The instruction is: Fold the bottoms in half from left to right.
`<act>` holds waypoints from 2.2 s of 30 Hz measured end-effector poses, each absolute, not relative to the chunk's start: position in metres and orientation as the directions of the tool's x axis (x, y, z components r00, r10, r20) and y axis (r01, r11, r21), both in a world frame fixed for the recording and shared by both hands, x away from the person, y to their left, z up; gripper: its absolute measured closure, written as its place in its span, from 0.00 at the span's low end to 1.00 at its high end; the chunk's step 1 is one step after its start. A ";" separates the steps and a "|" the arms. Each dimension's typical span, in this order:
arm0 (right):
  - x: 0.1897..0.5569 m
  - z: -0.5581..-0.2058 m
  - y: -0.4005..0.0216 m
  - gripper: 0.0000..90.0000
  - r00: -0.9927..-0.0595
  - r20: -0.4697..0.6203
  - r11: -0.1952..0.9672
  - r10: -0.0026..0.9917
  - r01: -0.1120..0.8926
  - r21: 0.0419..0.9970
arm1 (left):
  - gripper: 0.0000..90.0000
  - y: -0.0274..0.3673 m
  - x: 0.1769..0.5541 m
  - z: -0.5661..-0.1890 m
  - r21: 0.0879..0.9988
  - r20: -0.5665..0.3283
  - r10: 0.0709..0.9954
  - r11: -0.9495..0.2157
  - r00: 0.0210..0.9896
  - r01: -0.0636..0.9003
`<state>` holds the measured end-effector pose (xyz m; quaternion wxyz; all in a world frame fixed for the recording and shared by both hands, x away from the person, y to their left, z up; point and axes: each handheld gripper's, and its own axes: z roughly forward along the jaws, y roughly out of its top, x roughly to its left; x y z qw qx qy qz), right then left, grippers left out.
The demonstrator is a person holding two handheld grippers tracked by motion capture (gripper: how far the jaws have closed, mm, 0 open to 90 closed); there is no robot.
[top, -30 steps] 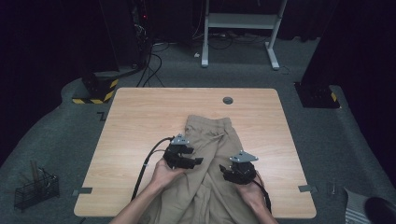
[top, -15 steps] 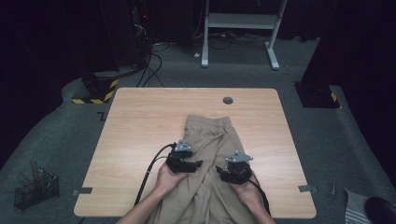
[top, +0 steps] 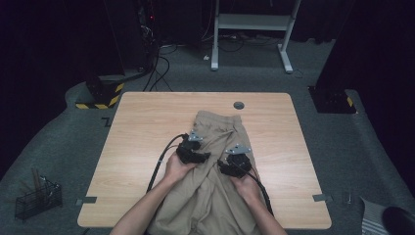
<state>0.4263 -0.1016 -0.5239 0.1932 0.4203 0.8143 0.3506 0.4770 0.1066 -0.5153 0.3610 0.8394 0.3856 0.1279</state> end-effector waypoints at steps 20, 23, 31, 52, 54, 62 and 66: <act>0.430 -0.507 -0.107 0.50 -0.580 -0.020 0.404 0.814 0.541 0.738 | 0.47 0.161 0.449 -0.486 0.718 -0.132 0.770 -0.360 0.624 0.596; 0.415 -0.509 -0.115 0.53 -0.599 -0.048 0.440 0.799 0.530 0.725 | 0.52 0.163 0.447 -0.488 0.701 -0.157 0.766 -0.359 0.624 0.617; 0.402 -0.519 -0.120 0.58 -0.612 -0.063 0.463 0.788 0.522 0.716 | 0.75 0.160 0.453 -0.499 0.654 -0.196 0.757 -0.373 0.623 0.659; 0.403 -0.523 -0.119 0.58 -0.616 -0.046 0.441 0.786 0.506 0.741 | 1.00 0.142 0.442 -0.463 0.734 -0.228 0.668 -0.361 0.709 0.575; 0.404 -0.523 -0.118 0.58 -0.615 -0.047 0.441 0.787 0.507 0.741 | 1.00 0.137 0.442 -0.463 0.741 -0.238 0.654 -0.356 0.718 0.570; 0.404 -0.523 -0.117 0.58 -0.612 -0.049 0.439 0.789 0.507 0.741 | 1.00 0.110 0.436 -0.474 0.726 -0.249 0.589 -0.412 0.769 0.551; 0.404 -0.523 -0.117 0.57 -0.613 -0.051 0.441 0.788 0.506 0.742 | 0.99 0.101 0.433 -0.484 0.700 -0.175 0.596 -0.484 0.783 0.525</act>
